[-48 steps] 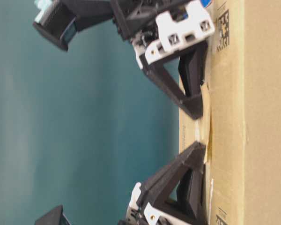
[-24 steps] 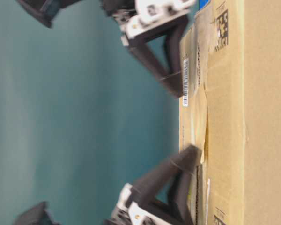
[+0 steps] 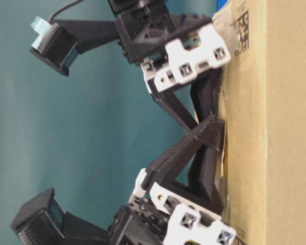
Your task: Apply tape along the seams of the closed cardboard box to seal it securely.
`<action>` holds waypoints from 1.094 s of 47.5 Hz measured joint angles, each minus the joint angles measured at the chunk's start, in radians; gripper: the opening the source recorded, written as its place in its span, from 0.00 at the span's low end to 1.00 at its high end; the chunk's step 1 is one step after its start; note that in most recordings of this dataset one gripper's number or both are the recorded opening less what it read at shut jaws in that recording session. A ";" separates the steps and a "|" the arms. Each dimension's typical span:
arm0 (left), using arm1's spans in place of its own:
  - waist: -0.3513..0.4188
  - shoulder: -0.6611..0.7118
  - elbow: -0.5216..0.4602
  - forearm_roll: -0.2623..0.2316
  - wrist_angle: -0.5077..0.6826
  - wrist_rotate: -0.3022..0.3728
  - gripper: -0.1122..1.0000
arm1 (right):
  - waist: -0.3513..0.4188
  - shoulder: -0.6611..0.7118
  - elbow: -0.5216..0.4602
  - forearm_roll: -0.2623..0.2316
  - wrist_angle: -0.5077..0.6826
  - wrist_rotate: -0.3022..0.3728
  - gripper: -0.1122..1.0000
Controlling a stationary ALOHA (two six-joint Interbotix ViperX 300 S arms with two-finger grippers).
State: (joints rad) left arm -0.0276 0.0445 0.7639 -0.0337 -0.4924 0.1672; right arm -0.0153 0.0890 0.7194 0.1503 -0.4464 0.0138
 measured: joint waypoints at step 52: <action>-0.066 -0.040 0.158 -0.006 -0.055 -0.112 0.10 | 0.169 -0.095 0.198 0.138 -0.091 0.015 0.10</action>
State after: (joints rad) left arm -0.0936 0.0046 0.9219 -0.0399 -0.5476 0.0552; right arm 0.1534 -0.0061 0.9173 0.2884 -0.5369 0.0291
